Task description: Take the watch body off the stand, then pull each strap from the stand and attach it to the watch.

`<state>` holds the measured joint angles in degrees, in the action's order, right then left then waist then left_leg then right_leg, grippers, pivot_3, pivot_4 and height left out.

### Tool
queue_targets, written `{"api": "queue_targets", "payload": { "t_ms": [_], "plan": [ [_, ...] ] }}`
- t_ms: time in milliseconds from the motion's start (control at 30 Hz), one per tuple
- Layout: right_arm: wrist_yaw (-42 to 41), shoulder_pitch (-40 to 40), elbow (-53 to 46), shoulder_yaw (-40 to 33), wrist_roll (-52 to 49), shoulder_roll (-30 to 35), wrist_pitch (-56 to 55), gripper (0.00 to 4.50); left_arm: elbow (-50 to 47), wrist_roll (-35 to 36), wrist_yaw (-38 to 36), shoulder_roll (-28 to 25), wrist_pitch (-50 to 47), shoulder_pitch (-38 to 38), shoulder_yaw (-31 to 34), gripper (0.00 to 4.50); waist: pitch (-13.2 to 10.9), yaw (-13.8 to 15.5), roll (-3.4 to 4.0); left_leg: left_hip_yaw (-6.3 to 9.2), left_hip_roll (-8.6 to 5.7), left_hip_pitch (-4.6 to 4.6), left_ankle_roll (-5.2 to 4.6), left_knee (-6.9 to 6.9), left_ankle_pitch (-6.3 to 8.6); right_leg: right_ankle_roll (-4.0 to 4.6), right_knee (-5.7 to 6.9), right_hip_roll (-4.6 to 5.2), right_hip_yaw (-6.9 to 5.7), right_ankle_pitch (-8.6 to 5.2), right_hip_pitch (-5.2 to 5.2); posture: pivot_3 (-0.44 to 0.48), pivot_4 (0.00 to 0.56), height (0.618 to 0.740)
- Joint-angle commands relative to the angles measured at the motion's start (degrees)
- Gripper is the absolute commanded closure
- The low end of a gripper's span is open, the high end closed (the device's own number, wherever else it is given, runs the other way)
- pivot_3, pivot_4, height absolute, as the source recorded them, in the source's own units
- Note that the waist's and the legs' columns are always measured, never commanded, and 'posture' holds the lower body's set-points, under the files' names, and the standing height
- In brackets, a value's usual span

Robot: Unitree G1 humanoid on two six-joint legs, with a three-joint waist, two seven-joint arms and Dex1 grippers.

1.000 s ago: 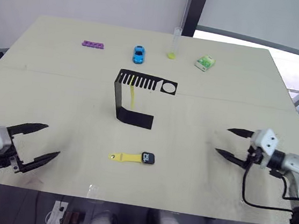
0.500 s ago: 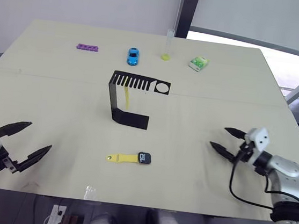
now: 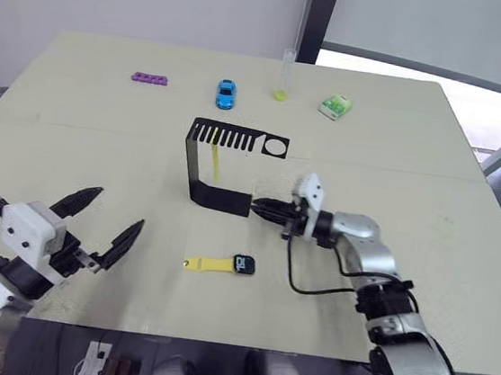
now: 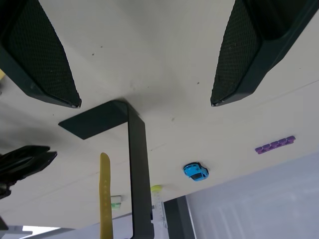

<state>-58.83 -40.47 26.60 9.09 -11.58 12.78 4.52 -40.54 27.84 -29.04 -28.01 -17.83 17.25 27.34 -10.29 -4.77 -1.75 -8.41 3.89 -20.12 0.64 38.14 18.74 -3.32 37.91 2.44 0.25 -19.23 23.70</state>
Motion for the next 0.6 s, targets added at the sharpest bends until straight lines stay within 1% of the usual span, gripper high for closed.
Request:
{"api": "queue_targets", "payload": {
  "t_ms": [33, 133, 267, 433, 500, 600],
  "plan": [
    [3.1, -3.57, 3.17, -0.25, 1.61, -1.6, -2.27, 4.44, -3.82, -2.45, 2.06, -0.94, -1.02, 0.14, -2.18, 0.0, -0.01, -0.04, 0.02, 0.0, 0.01, 0.0, 0.0, -0.01, 0.0, 0.0, -0.01, -0.02, 0.0, 0.0, 0.01, 0.0, 0.15, 0.74],
    [3.02, -5.82, 7.24, 0.2, 2.69, -2.68, -3.9, 4.44, -4.1, -2.81, 3.82, 0.58, -1.49, -0.21, -4.0, 0.0, -0.01, -0.06, 0.01, -0.02, -0.01, -0.01, 0.0, 0.0, 0.0, 0.01, -0.04, -0.01, 0.01, 0.0, 0.01, 0.0, 0.15, 0.74],
    [2.62, -7.49, 14.43, 0.9, 5.11, -3.0, -9.61, 4.44, -5.31, -6.71, 8.0, 3.28, -2.94, -2.18, -12.14, 0.0, 0.0, 0.01, 0.0, -0.02, -0.03, -0.02, -0.01, 0.01, 0.0, 0.01, -0.07, 0.0, 0.01, 0.0, 0.0, 0.0, 0.15, 0.74],
    [3.52, -8.82, 21.37, 0.2, 6.03, -4.3, -12.01, 4.44, -5.34, -10.46, 12.78, 6.75, -4.75, -5.31, -18.84, 0.0, -0.01, -0.13, 0.01, -0.03, -0.03, -0.02, -0.02, 0.02, -0.01, 0.0, -0.05, 0.0, 0.03, 0.0, 0.0, 0.0, 0.15, 0.74],
    [4.39, -9.64, 24.46, -0.25, 6.45, -4.81, -12.53, 4.44, -4.72, -11.98, 14.24, 7.72, -5.56, -7.24, -20.91, 0.0, -0.01, -0.27, 0.02, -0.07, -0.02, -0.01, -0.01, 0.01, -0.01, 0.0, -0.03, -0.02, 0.06, 0.0, 0.01, 0.0, 0.15, 0.74],
    [5.04, -10.73, 27.98, -0.71, 7.01, -5.1, -12.67, 4.44, -3.69, -13.06, 15.18, 8.34, -6.62, -9.61, -22.33, 0.0, -0.01, -0.23, 0.02, -0.06, 0.01, 0.01, 0.03, 0.02, -0.03, 0.0, 0.0, -0.05, 0.06, 0.0, 0.01, 0.0, 0.15, 0.74]
  ]
}}
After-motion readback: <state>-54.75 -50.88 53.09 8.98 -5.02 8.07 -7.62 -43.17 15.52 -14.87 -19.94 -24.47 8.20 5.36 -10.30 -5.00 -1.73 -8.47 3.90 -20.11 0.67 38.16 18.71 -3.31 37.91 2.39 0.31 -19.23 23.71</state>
